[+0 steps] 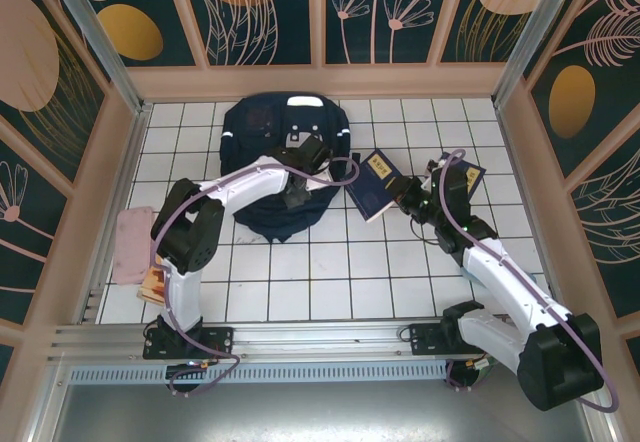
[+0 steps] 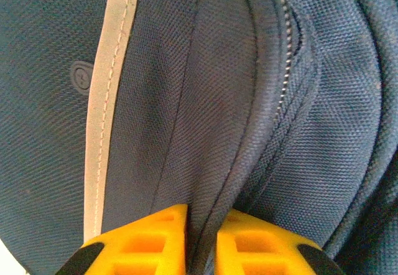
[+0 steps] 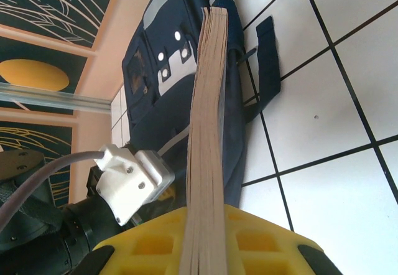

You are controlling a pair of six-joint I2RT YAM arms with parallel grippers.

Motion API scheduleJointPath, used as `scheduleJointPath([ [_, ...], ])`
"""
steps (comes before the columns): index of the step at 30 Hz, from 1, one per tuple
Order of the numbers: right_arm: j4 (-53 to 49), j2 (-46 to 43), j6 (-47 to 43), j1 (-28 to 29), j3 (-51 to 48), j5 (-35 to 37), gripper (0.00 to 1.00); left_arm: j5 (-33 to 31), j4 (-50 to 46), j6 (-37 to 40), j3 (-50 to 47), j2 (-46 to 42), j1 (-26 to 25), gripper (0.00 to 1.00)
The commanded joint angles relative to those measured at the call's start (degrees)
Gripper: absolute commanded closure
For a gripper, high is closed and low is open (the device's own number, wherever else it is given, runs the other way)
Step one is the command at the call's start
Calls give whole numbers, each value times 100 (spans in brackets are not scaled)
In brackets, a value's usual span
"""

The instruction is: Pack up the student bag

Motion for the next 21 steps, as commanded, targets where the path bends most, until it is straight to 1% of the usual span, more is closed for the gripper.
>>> scheduleJointPath([
  [1,122,-232,-15,-49,-121,25,90,-354,174,8,252,-219,49,87],
  [4,111,-233,-20,-37,-222,14,90,-302,512,-75,224,-554,45,92],
  [7,156,-237,-5,7,-288,-89,90,-263,811,-207,140,-879,44,94],
  [9,194,-234,-3,63,-290,-174,90,-147,818,-266,146,-996,48,94],
  [11,309,-232,-7,207,-264,-462,90,-106,859,-509,205,-1120,37,97],
  [13,387,-225,44,353,-255,-640,90,-76,913,-696,258,-1209,35,98],
  [18,414,-231,286,831,-293,-585,90,-104,1183,-1376,580,-1333,25,100],
  [21,761,-211,584,958,-487,-661,90,5,1252,-1670,774,-1400,26,100],
])
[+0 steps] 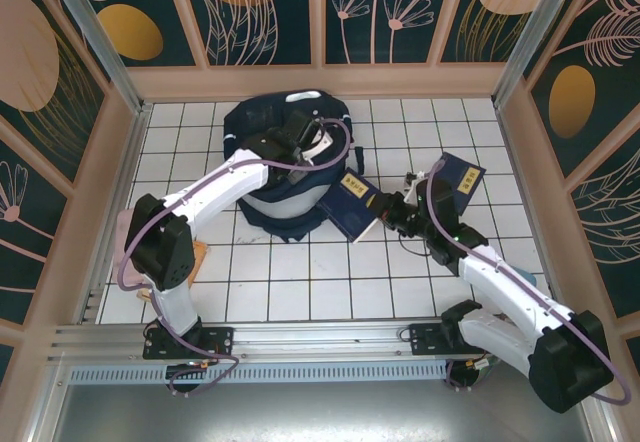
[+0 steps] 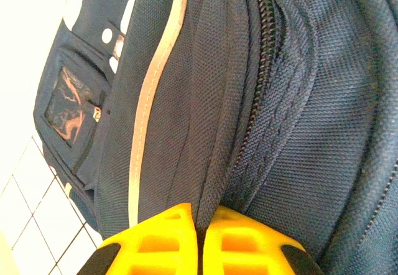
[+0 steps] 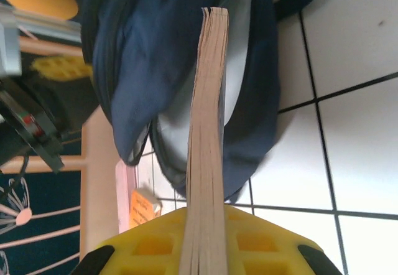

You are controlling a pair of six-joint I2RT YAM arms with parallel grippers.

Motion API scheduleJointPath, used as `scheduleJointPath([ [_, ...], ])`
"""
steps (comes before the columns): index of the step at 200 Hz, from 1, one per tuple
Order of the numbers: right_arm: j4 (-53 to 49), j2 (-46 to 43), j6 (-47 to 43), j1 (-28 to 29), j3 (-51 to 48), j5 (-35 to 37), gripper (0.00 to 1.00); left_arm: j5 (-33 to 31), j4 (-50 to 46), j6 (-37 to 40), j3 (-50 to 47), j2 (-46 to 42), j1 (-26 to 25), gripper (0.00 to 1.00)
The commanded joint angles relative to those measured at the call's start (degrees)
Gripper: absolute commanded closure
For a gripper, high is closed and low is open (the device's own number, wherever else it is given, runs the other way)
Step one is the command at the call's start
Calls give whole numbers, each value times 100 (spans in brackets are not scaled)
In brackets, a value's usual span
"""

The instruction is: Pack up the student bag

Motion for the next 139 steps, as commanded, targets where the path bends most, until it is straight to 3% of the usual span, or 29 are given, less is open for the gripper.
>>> scheduleJointPath([
  [1,907,-83,505,101,-253,-339,90,134,715,-727,478,-428,-17,100],
  [36,2283,375,1276,205,-454,-672,89,395,884,-975,637,-543,-18,100],
  [82,3581,1245,1633,330,-212,-41,89,518,1002,-1173,605,-834,-16,100],
  [114,3840,1947,1591,330,268,547,89,638,992,-1291,649,-825,-18,100],
  [139,4282,2651,1515,330,733,617,89,641,1041,-1362,609,-860,-12,100],
])
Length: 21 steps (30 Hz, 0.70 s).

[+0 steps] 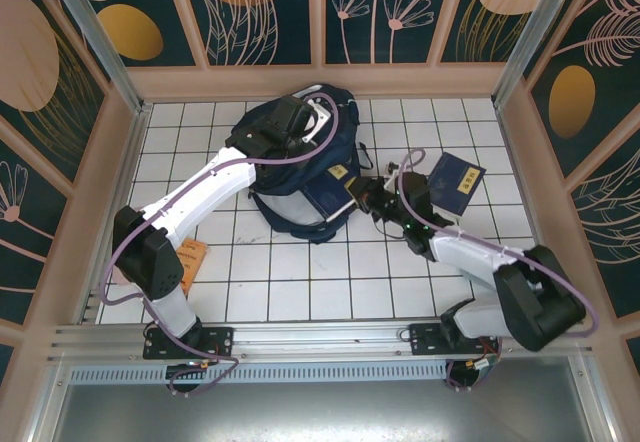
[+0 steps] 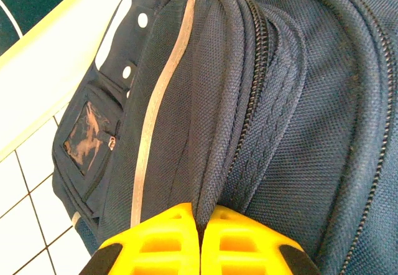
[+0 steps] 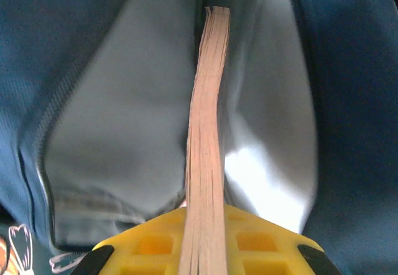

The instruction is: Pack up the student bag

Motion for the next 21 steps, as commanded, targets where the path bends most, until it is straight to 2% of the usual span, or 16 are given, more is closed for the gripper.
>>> scheduleJointPath([
  [1,1186,629,16,26,718,413,89,78,839,-270,305,-375,-11,100],
  [4,1207,1160,105,146,1138,500,89,93,897,-348,305,-397,-19,100],
  [10,1185,2207,75,404,2013,1470,88,80,893,-525,433,-379,-18,100],
  [13,1115,2801,126,575,2569,1849,89,54,583,-793,724,-277,-13,100],
  [16,1421,3358,321,716,2839,2405,88,33,498,-973,780,-256,-17,100],
  [19,1820,3817,568,756,3065,2776,86,94,468,-1050,819,-219,-18,100],
  [21,1802,4037,600,748,3307,2784,78,88,424,-1061,885,-191,-15,100],
])
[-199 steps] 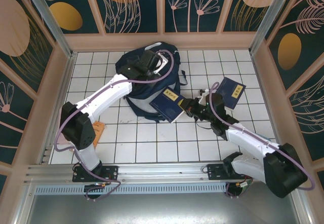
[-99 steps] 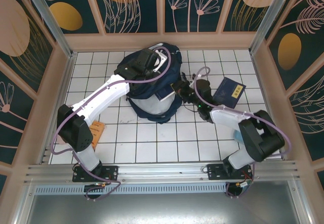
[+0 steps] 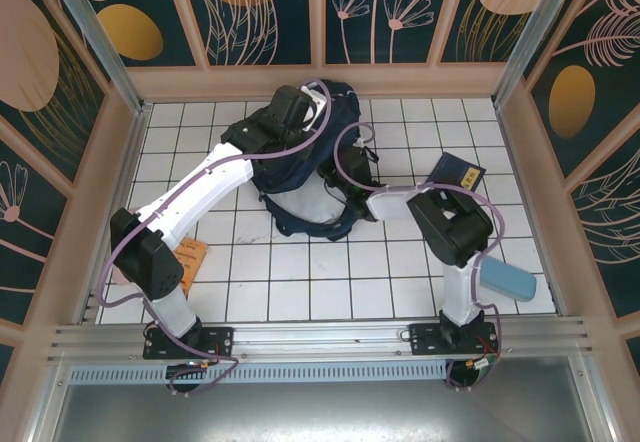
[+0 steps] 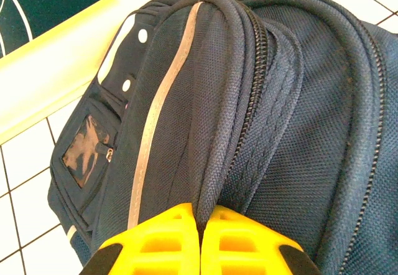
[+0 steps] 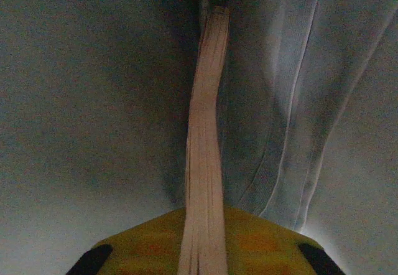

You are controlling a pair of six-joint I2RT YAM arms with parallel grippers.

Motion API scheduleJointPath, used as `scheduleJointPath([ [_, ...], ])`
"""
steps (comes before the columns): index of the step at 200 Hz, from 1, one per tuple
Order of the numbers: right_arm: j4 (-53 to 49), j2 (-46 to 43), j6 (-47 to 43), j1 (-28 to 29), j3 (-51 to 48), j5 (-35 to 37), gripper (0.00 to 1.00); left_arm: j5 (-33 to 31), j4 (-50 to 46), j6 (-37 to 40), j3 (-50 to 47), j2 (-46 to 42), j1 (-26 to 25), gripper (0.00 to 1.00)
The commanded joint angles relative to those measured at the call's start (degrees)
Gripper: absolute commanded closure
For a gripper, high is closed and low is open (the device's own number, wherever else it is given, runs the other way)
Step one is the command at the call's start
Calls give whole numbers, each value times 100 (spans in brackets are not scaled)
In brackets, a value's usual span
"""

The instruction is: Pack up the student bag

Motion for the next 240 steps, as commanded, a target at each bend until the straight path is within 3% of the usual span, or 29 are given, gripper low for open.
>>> scheduleJointPath([
  [1,404,285,264,6,516,525,72,-28,546,-265,446,-179,-12,100],
  [19,-78,243,232,-21,664,306,50,-52,547,-252,447,-174,-12,100],
  [38,-162,2,292,-61,368,68,40,-121,578,-258,398,-163,-17,100],
  [53,-320,-203,462,-153,135,-319,39,-178,611,-302,397,-150,-18,100],
  [67,-607,-416,609,-283,-44,-1198,39,-178,616,-355,391,-138,-17,100],
  [85,-1146,-845,668,-378,-367,-1829,38,-170,655,-386,350,-133,-14,100],
  [128,-2186,-1621,454,-425,-763,-2319,36,-75,836,-543,186,-128,-18,100],
  [154,-2322,-2054,396,-458,-1280,-2626,36,-108,827,-579,152,-128,-19,100],
  [183,-3058,-2774,-244,-468,-1534,-2574,37,-142,945,-577,-103,-127,-19,100],
  [240,-5574,-4669,-1386,-825,-1880,-1328,39,-219,1363,-625,-961,-304,-19,100],
])
